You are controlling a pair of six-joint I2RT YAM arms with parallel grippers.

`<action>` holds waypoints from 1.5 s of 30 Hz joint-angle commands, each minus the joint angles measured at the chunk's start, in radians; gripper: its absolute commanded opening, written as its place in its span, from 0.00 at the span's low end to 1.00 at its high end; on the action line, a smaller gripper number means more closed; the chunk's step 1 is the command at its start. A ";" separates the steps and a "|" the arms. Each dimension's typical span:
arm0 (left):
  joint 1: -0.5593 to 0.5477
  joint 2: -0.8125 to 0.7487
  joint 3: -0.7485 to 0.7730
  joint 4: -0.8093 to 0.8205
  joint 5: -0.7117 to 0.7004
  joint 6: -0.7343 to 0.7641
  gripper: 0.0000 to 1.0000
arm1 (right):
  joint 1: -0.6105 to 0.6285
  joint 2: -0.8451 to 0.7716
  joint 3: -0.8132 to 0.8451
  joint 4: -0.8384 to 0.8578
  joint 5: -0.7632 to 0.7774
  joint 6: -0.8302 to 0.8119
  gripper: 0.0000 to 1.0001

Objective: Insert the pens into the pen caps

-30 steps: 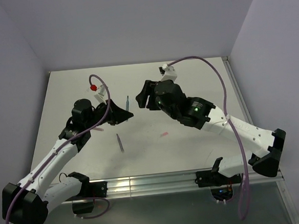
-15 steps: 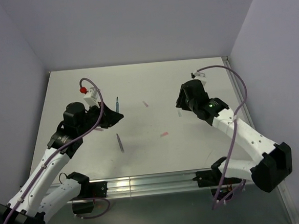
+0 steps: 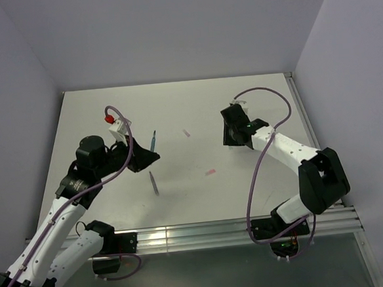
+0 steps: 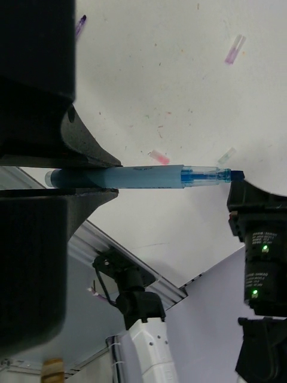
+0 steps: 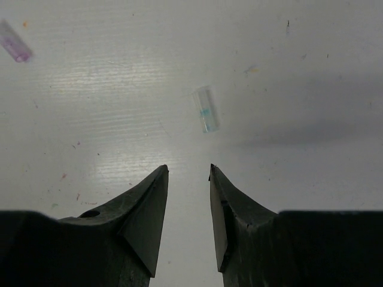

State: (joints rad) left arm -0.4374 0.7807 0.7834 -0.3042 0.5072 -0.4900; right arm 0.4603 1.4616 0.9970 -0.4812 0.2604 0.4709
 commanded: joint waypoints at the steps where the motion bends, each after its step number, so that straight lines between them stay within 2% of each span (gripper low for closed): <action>1: 0.002 -0.023 -0.016 0.036 0.105 0.048 0.00 | -0.015 0.011 0.032 0.069 -0.029 -0.049 0.42; 6: 0.002 -0.018 -0.021 0.050 0.163 0.047 0.00 | -0.038 0.075 0.057 0.061 -0.052 -0.092 0.41; 12: 0.002 -0.011 -0.021 0.051 0.166 0.048 0.00 | -0.089 0.114 0.071 0.072 -0.105 -0.127 0.40; 20: 0.003 -0.008 -0.019 0.054 0.168 0.048 0.00 | -0.092 0.183 0.127 0.043 -0.138 -0.175 0.38; 45: 0.002 -0.003 -0.021 0.048 0.152 0.044 0.00 | -0.094 0.348 0.203 0.029 -0.092 -0.167 0.36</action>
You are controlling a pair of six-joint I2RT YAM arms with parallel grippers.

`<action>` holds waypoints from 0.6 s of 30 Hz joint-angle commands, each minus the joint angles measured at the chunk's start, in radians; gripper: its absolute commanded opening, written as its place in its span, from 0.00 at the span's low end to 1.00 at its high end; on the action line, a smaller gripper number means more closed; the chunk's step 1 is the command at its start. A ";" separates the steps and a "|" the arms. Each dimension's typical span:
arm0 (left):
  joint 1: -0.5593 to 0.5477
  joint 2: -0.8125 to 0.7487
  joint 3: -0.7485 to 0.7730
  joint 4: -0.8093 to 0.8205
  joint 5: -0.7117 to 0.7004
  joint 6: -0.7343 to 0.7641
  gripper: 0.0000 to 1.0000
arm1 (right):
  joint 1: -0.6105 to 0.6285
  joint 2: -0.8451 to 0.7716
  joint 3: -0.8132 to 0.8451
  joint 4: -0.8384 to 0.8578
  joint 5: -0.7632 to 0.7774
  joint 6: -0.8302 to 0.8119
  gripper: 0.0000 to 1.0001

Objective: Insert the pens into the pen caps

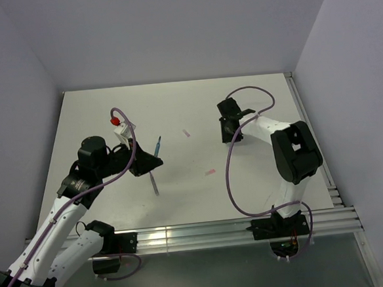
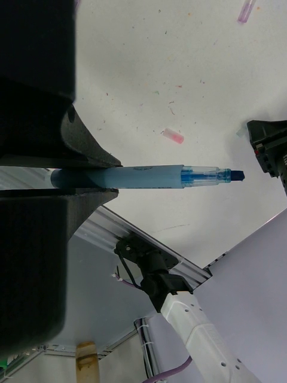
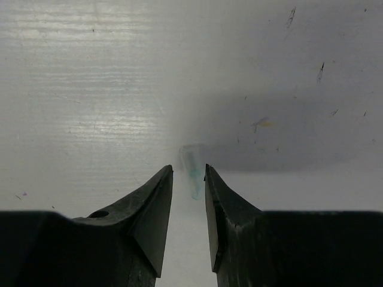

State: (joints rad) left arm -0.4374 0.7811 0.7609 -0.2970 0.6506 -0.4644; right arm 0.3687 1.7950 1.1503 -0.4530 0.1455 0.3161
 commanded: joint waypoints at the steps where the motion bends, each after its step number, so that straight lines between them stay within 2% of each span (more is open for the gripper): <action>1: 0.003 -0.005 0.002 0.042 0.011 0.017 0.00 | -0.002 0.018 0.054 -0.001 0.022 -0.012 0.36; 18: 0.002 0.001 0.000 0.042 0.011 0.013 0.00 | -0.001 0.055 0.046 -0.013 0.016 -0.014 0.34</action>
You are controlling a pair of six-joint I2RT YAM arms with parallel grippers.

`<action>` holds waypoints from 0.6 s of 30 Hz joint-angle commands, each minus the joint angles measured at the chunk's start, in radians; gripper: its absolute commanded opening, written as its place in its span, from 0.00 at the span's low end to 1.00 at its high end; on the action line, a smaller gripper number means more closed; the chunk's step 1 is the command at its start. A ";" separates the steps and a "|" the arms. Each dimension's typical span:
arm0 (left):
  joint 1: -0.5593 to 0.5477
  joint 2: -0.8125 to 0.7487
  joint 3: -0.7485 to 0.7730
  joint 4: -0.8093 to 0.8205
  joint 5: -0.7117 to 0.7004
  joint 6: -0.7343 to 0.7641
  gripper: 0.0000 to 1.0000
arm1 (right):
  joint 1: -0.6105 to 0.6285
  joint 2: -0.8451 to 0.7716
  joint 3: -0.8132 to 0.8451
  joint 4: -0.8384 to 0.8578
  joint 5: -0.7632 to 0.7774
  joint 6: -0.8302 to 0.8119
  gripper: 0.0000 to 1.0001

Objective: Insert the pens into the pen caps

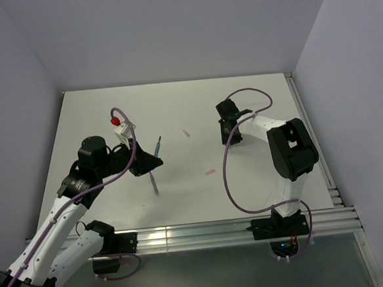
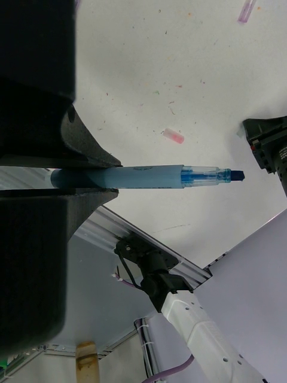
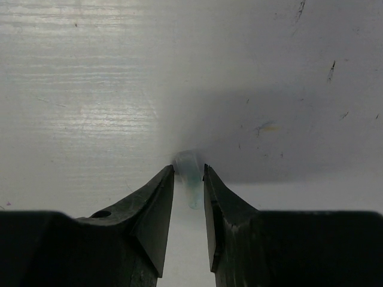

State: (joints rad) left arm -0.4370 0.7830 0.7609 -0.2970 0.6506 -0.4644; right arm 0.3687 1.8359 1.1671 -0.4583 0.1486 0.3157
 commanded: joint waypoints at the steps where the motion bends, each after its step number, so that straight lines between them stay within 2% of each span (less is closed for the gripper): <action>1: 0.001 -0.001 0.000 0.044 0.011 0.013 0.00 | -0.001 0.014 0.028 -0.008 0.011 -0.013 0.34; 10: 0.001 0.004 0.002 0.045 0.012 0.013 0.00 | -0.001 0.020 0.019 -0.006 0.008 -0.010 0.25; 13: 0.001 0.005 0.000 0.045 0.012 0.012 0.00 | -0.001 0.023 0.011 -0.005 -0.001 -0.010 0.18; 16: 0.001 0.004 -0.002 0.052 0.018 0.009 0.00 | -0.002 0.025 0.002 -0.002 -0.004 -0.001 0.00; 18: 0.003 0.002 -0.002 0.052 0.017 0.006 0.00 | -0.001 0.008 -0.007 0.012 -0.010 0.008 0.00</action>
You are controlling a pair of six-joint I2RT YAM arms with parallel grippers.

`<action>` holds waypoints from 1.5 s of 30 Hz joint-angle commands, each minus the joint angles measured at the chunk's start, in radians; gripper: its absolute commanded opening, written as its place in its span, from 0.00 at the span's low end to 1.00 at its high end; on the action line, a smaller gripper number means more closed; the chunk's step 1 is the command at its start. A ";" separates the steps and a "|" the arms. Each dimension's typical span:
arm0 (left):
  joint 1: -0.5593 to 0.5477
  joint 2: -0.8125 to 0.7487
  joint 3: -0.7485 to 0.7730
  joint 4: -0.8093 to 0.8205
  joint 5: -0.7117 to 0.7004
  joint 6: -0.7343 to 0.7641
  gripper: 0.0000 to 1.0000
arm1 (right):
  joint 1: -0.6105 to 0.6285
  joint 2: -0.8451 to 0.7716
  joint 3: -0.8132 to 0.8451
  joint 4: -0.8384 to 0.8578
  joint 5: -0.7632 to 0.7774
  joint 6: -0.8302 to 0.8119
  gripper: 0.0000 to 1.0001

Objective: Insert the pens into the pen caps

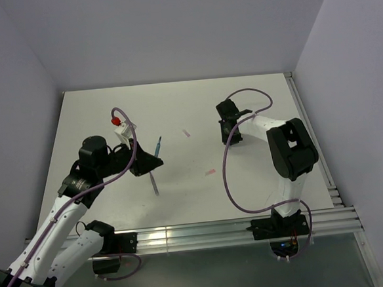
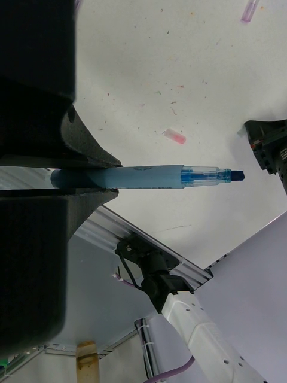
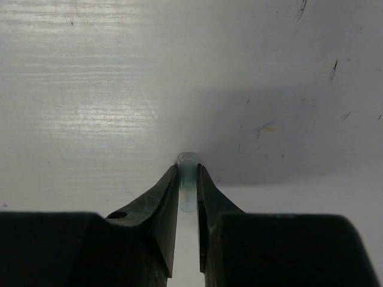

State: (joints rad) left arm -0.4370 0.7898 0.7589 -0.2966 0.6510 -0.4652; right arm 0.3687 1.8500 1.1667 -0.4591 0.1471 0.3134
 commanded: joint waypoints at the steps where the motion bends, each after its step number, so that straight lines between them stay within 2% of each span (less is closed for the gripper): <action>1: 0.003 -0.006 -0.003 0.053 0.015 0.004 0.00 | -0.002 -0.017 -0.019 0.017 -0.021 0.027 0.00; 5: 0.003 -0.014 -0.018 0.095 0.010 -0.030 0.00 | -0.001 -0.148 -0.070 0.109 -0.122 0.114 0.00; 7: 0.001 -0.014 -0.039 0.132 0.016 -0.094 0.00 | 0.001 -0.214 -0.113 0.157 -0.167 0.197 0.00; 11: -0.006 -0.024 -0.113 0.336 0.000 -0.245 0.00 | 0.019 -0.397 -0.167 0.313 -0.288 0.331 0.00; 13: -0.028 -0.023 -0.128 0.367 -0.037 -0.285 0.00 | 0.050 -0.449 -0.183 0.356 -0.291 0.412 0.00; 16: -0.066 -0.008 -0.148 0.419 -0.102 -0.320 0.00 | 0.105 -0.549 -0.205 0.511 -0.323 0.515 0.00; 22: -0.192 0.031 -0.168 0.481 -0.212 -0.366 0.00 | 0.261 -0.615 -0.206 0.645 -0.232 0.613 0.00; 26: -0.233 0.031 -0.182 0.507 -0.243 -0.388 0.00 | 0.303 -0.635 -0.260 0.776 -0.212 0.682 0.00; 45: -0.258 0.040 -0.174 0.473 -0.257 -0.356 0.00 | 0.400 -0.658 -0.205 0.749 -0.153 0.652 0.00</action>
State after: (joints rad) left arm -0.6891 0.8288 0.5770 0.1513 0.4095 -0.8330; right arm 0.7525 1.2312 0.9161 0.2642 -0.0372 0.9787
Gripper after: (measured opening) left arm 0.162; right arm 0.207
